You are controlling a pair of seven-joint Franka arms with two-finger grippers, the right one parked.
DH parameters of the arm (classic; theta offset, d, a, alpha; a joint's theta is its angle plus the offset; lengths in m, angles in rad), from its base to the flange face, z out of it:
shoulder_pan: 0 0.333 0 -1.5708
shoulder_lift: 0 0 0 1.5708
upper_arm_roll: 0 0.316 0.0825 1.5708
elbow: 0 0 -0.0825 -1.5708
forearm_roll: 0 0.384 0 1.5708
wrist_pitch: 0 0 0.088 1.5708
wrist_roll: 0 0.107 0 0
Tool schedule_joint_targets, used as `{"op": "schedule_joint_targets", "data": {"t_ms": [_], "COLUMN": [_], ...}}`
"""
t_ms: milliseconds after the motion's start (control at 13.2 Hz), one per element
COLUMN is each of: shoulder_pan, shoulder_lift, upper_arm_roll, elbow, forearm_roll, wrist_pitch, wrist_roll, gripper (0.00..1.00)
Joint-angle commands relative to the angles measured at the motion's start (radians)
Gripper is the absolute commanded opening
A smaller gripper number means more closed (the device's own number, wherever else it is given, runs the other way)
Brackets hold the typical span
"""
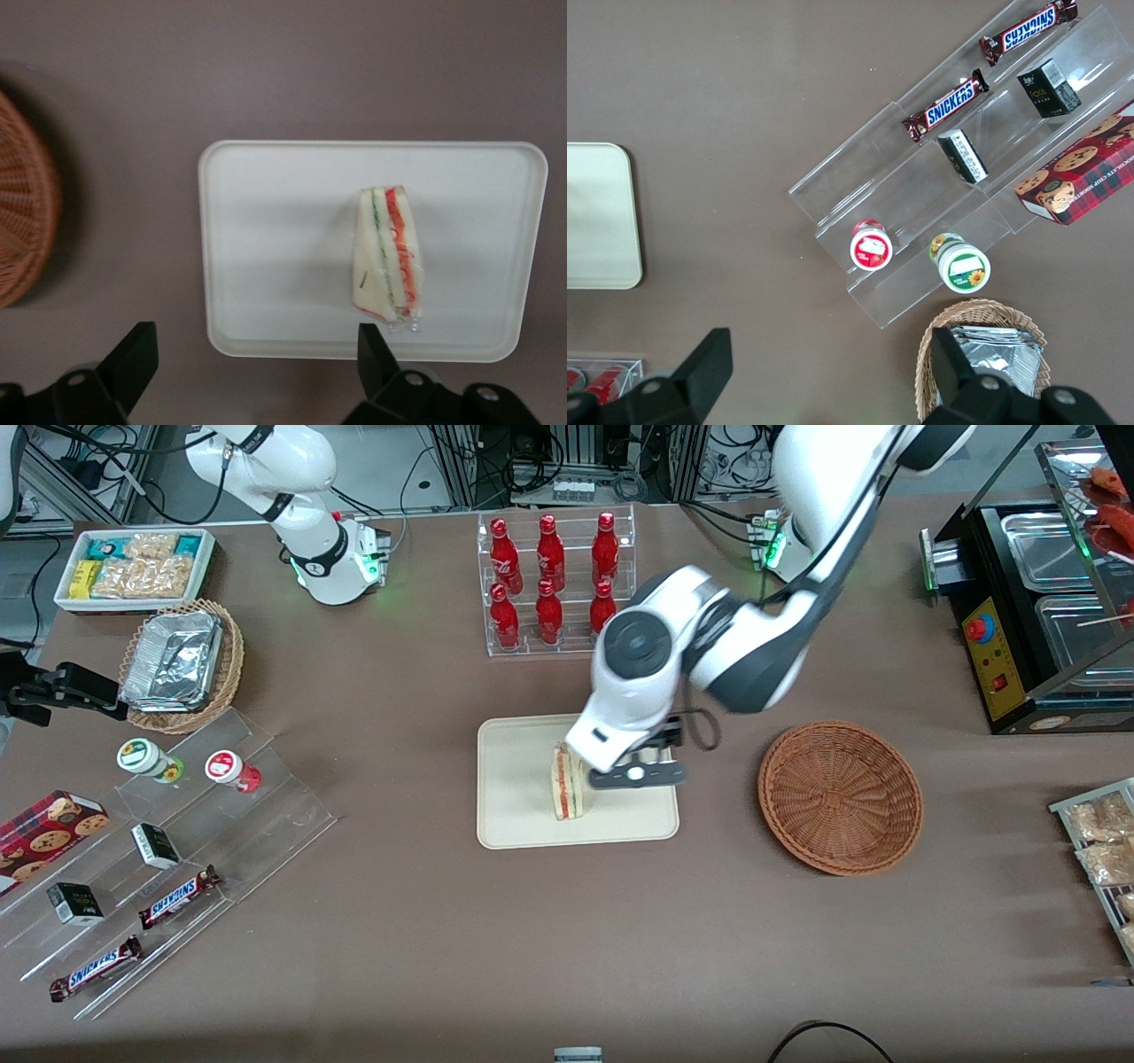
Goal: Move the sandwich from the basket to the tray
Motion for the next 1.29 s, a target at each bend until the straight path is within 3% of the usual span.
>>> {"op": "schedule_joint_targets", "data": {"t_ms": [0, 227, 606, 1212], "shoulder_pan": [0.091, 0.210, 0.466, 0.589], "shoulder_lift": [-0.113, -0.217, -0.371, -0.541], "upper_arm_roll": [-0.002, -0.001, -0.001, 0.007], "elbow": [-0.038, -0.042, -0.102, -0.231], "forearm_roll": [-0.024, -0.059, -0.101, -0.148], "wrist_pitch": [-0.111, -0.221, -0.338, -0.351], "wrist_roll": [-0.003, 0.066, 0.443, 0.676], "gripper": [0.99, 0.99, 0.99, 1.00]}}
